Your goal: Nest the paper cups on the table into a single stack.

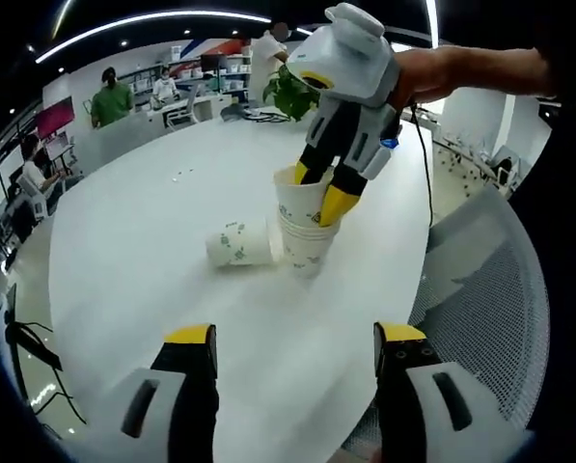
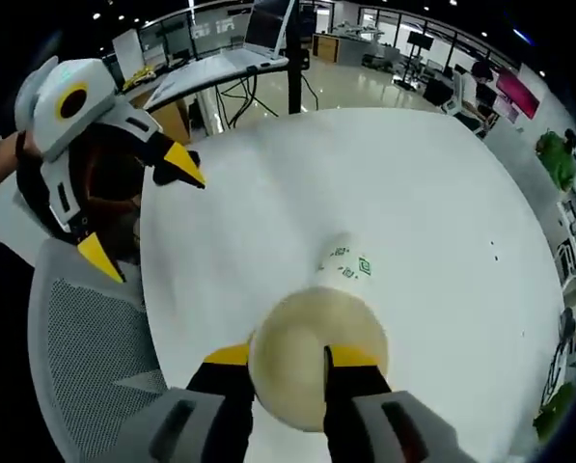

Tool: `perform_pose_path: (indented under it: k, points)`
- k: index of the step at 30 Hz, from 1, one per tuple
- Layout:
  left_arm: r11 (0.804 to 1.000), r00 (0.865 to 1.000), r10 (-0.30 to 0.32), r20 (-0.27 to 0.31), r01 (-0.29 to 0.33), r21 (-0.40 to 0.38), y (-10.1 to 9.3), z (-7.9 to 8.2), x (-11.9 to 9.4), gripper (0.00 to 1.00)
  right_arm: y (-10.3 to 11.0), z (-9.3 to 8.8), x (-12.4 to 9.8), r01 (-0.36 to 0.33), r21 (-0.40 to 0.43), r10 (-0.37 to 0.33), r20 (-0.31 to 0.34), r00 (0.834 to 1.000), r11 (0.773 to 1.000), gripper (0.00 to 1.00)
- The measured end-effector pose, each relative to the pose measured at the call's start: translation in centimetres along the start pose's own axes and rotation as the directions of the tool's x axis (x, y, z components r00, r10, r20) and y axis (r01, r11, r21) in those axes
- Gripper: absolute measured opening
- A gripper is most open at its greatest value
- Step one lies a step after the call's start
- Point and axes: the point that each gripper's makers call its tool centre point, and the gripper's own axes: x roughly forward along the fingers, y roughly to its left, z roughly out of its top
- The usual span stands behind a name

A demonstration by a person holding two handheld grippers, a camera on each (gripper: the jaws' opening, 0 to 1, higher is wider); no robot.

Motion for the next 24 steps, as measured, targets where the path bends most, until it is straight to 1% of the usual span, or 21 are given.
perform_pose_path:
  k: [1,3,5,11,14,17,19,24]
  points:
    - [1.0,1.0,-0.001,-0.001,0.001,0.001,-0.1,0.0,0.0,0.64,-0.3,0.0,0.1,0.001,0.0,-0.001,0.001,1.0,1.0,0.26]
    - [1.0,1.0,-0.002,0.0,0.002,-0.001,-0.1,0.0,0.0,0.64,0.4,-0.1,-0.7,0.001,0.001,-0.001,0.005,1.0,1.0,0.27]
    - [1.0,1.0,-0.003,0.003,0.003,-0.003,-0.1,0.0,0.0,0.64,0.0,0.0,-0.5,0.0,0.007,0.0,0.012,1.0,1.0,0.28]
    - [1.0,1.0,-0.009,0.001,0.009,-0.001,-0.3,0.2,0.1,0.64,-0.6,0.2,-1.0,0.0,0.035,-0.001,0.037,0.999,0.999,0.3]
    - [1.0,1.0,-0.015,-0.003,0.016,0.007,-0.8,0.4,0.1,0.64,-0.4,0.1,-1.6,0.002,0.044,-0.004,0.045,0.999,0.999,0.3]
    - [1.0,1.0,-0.02,-0.002,0.02,0.011,-0.6,0.6,0.2,0.64,0.0,-0.1,-2.4,0.005,0.051,-0.008,0.05,0.999,0.999,0.3]
    - [1.0,1.0,-0.023,-0.003,0.023,0.013,-0.5,0.6,0.4,0.64,-0.6,0.0,-2.2,0.006,0.051,-0.009,0.055,0.998,0.999,0.31]
    - [0.999,0.999,-0.032,-0.009,0.032,0.02,-0.9,0.6,0.5,0.64,-0.1,0.1,-2.7,0.002,0.058,-0.006,0.073,0.997,0.998,0.31]
